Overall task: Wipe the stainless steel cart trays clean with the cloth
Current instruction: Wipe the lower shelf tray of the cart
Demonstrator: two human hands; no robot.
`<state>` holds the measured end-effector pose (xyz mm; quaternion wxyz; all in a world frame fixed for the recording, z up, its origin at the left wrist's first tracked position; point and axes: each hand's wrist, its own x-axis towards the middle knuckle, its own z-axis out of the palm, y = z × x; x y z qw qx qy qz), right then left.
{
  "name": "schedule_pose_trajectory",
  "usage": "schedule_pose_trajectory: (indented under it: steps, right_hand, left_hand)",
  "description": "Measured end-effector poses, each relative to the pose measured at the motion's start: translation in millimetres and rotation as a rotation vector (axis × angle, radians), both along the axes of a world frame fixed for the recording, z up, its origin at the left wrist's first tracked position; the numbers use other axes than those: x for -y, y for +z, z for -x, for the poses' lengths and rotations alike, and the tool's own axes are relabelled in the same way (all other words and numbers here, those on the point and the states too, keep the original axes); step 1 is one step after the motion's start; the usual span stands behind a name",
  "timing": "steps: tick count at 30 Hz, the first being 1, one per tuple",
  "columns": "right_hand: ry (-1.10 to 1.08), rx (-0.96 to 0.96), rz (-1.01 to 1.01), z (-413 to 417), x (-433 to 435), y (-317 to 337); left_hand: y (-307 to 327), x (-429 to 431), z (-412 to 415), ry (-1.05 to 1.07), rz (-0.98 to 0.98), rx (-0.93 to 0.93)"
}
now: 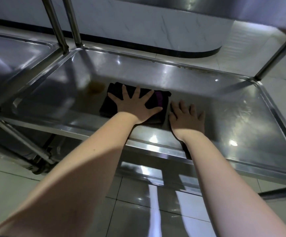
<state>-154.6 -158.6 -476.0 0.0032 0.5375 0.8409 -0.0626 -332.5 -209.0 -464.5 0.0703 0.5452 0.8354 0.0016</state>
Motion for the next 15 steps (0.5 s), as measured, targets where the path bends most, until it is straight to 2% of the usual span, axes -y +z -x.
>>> schedule_pose_trajectory:
  steps: [9, 15]
  right_hand:
    - [-0.041, -0.036, 0.073, 11.3, -26.3, 14.0]
    - [-0.044, -0.037, 0.026, 19.0, -38.4, 4.9]
  left_hand:
    - [4.8, -32.5, -5.4, -0.021, -0.04, 0.015]
    - [-1.4, -39.0, -3.4, -0.013, -0.051, 0.011]
